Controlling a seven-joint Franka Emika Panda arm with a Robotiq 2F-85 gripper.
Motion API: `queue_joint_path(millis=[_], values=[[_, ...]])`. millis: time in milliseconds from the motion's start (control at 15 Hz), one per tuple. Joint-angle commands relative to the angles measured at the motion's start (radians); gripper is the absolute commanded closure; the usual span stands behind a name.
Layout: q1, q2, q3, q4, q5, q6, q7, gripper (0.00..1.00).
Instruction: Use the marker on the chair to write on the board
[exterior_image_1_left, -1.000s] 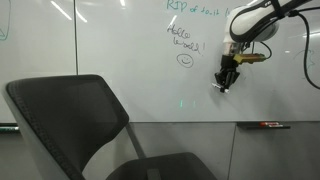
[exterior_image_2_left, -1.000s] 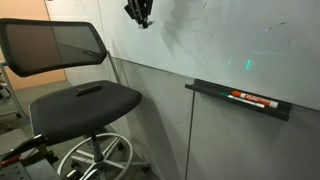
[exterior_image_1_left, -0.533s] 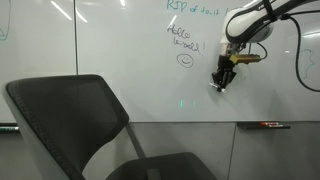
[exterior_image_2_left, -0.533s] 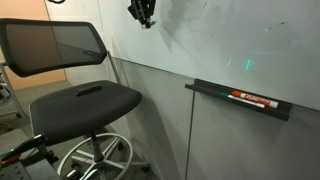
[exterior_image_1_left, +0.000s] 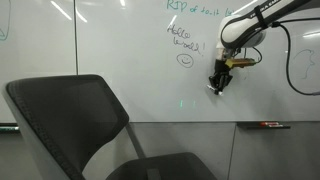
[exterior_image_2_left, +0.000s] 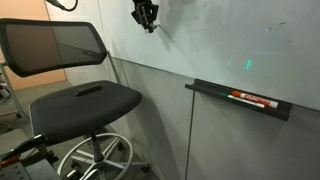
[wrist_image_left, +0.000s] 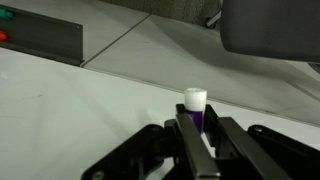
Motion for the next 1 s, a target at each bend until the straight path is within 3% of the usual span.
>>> queue_joint_path(millis=[0,600,933], values=[[0.012,0.042,-0.008,0.082,-0.029,0.000,0.011,0.89],[0.014,0.025,-0.009,0.114,-0.026,-0.041,-0.010,0.89],[0.001,-0.048,-0.003,0.044,0.023,-0.091,-0.068,0.89]])
